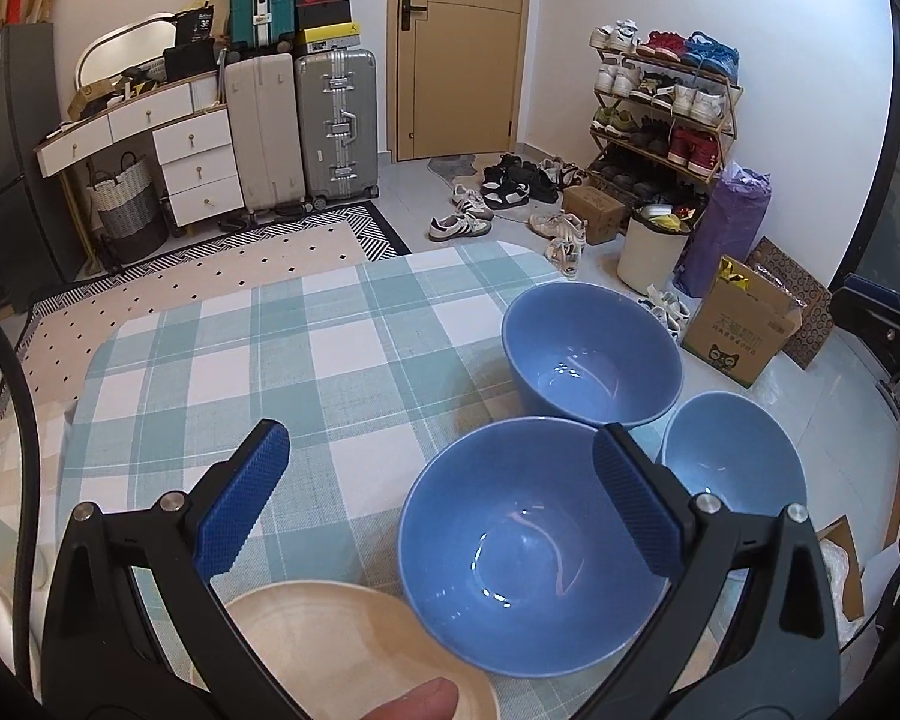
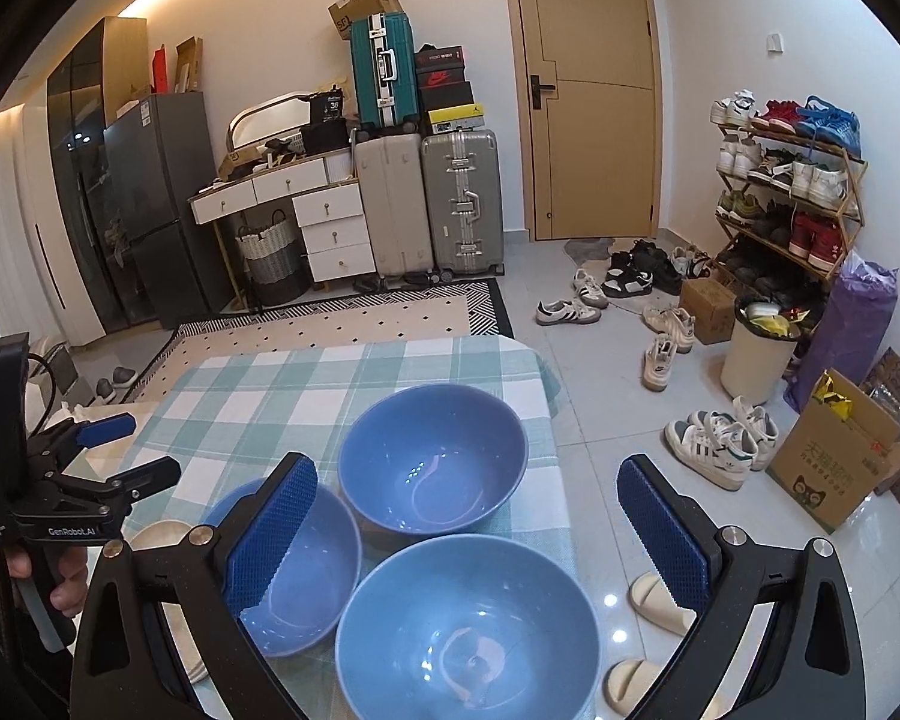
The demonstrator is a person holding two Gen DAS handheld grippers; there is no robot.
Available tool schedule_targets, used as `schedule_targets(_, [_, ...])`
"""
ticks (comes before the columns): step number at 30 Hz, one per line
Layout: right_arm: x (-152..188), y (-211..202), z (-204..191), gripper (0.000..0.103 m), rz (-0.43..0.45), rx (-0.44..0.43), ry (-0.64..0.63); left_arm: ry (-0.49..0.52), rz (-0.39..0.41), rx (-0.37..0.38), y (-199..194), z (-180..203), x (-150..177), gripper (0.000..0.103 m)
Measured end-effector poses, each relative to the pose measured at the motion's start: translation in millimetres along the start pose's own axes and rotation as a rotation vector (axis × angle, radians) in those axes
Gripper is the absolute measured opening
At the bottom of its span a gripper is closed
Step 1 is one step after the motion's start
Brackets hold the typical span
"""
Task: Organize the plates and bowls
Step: 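Move both grippers to the rim of the nearest light-blue bowl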
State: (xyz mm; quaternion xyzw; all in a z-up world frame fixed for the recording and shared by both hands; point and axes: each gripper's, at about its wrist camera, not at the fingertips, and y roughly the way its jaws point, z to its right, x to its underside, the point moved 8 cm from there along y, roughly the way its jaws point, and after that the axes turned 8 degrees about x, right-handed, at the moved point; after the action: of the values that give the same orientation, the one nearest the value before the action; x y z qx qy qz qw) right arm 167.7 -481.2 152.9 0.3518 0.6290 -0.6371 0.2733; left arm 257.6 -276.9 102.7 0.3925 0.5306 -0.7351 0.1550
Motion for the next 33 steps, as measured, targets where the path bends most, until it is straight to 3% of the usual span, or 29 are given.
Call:
schedule_targets(17, [-8.5,54.9,7.7,0.102,-0.068,-0.007,0.008,0.019,-0.067,0.004,63.9,4.1,-21.9,0.101])
schedule_targets(33, [5.6,109.2,6.6,0.102,-0.142,-0.009,0.013,0.014,-0.135,0.014,122.4,5.6,-21.7,0.101])
